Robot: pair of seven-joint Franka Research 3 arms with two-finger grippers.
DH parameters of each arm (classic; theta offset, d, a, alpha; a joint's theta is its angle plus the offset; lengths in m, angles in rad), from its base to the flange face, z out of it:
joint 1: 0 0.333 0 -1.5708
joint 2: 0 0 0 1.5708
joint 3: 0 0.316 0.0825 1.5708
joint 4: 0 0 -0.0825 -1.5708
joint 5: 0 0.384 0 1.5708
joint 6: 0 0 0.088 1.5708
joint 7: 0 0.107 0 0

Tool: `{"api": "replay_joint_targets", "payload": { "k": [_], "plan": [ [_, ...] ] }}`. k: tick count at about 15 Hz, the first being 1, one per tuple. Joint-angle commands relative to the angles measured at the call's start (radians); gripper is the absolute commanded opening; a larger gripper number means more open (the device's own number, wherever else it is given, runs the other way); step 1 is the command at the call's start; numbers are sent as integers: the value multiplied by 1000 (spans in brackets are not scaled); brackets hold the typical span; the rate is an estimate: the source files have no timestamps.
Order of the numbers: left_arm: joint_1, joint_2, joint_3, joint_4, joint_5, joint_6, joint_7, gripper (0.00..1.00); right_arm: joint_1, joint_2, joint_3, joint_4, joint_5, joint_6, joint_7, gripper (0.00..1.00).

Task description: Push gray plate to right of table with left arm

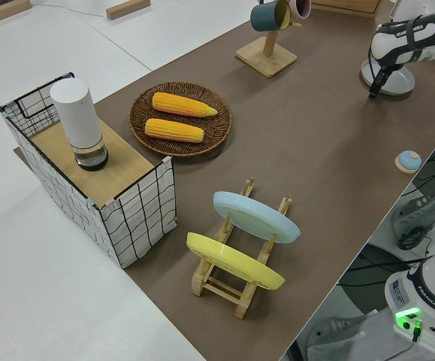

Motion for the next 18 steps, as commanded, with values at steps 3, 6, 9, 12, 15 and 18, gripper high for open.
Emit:
{"api": "replay_joint_targets", "payload": {
  "k": [3,6,9,12,15,18],
  "plan": [
    [48,-78,5,-8,20,-114,28,987,-11,-8,6,-1,8,-12,-1,983],
    [91,-130,5,-15,18,-201,70,987,-11,-8,4,1,8,-12,-1,983],
    [134,-181,5,-15,15,-284,97,987,-11,-8,6,1,8,-12,-3,983],
    [215,-242,6,-15,7,-385,186,989,-11,-8,6,-1,8,-12,-3,983],
    [335,-316,6,-14,4,-480,298,989,-11,-8,6,1,10,-12,-3,983],
    [459,-380,8,-12,-5,-594,466,991,-11,-8,6,-1,8,-12,-1,983]
  ]
}}
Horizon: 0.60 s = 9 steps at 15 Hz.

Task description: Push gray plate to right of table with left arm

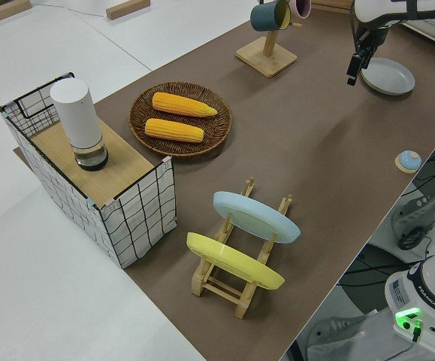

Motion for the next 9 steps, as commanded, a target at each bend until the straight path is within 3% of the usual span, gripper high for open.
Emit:
{"api": "replay_joint_targets", "payload": {
  "k": [1,5,9],
  "plan": [
    [152,-98,-6,-17,-7,-129,198,991,-11,-8,6,-1,8,-12,-3,983],
    [319,-150,-5,-5,3,-236,456,991,-11,-8,6,1,8,-12,-3,983],
    [450,-181,-6,3,26,-272,613,991,-11,-8,4,-1,8,-12,-3,983]
  ]
}}
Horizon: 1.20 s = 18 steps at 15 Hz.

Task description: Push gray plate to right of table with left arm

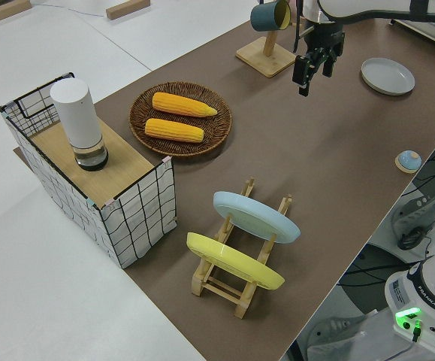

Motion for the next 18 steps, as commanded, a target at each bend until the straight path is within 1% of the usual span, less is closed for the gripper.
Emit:
{"api": "replay_joint_targets", "payload": {
  "k": [1,5,8,10,12,13,17,18],
  "plan": [
    [102,-34,-12,12,40,-49,132,991,-11,-8,6,-1,8,-12,-3,983],
    [160,-34,-12,48,83,-66,189,991,-11,-8,6,-1,10,-12,-3,983],
    [167,-34,-12,52,115,-64,175,991,-11,-8,6,-1,8,-12,-1,983],
    [168,-34,-5,56,115,-64,172,993,-11,-8,6,-1,8,-12,-3,983],
    [167,-33,12,106,115,-63,171,993,-11,-8,6,-1,8,-12,-1,983],
    [168,-23,14,135,115,-64,163,993,-11,-8,6,-1,8,-12,-1,983],
    [167,-14,14,161,115,-64,47,993,-11,-8,6,-1,8,-12,-1,983],
    [167,-13,14,161,115,-64,42,993,-11,-8,6,1,8,-12,-1,983]
  ]
}}
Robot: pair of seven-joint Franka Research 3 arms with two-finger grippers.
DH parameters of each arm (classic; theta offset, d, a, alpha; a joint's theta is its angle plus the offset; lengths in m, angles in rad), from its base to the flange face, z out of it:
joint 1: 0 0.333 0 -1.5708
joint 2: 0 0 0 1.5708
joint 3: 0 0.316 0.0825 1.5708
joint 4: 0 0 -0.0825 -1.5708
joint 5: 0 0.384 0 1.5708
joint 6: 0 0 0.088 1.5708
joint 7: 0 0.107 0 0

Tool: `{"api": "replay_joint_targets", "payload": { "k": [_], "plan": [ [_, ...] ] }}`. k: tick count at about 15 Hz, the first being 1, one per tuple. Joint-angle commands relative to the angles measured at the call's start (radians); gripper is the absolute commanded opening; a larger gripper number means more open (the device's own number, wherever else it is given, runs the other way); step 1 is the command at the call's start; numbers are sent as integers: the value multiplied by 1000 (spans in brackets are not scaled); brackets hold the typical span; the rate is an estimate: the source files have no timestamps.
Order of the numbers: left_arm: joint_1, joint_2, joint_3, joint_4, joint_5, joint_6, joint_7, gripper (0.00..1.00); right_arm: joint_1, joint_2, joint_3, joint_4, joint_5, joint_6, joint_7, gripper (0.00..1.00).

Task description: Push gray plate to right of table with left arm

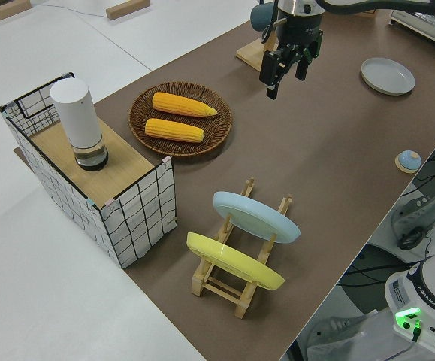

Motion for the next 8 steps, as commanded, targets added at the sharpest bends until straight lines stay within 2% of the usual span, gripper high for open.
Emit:
{"api": "replay_joint_targets", "payload": {
  "k": [1,5,8],
  "plan": [
    [6,14,-8,30,19,-23,-60,993,-11,-8,6,1,8,-12,-3,983],
    [8,31,-6,75,8,-23,-63,993,-11,-8,6,1,8,-12,-3,983],
    [6,37,14,80,7,-24,-65,993,-11,-8,6,-1,8,-12,-3,983]
  ]
}}
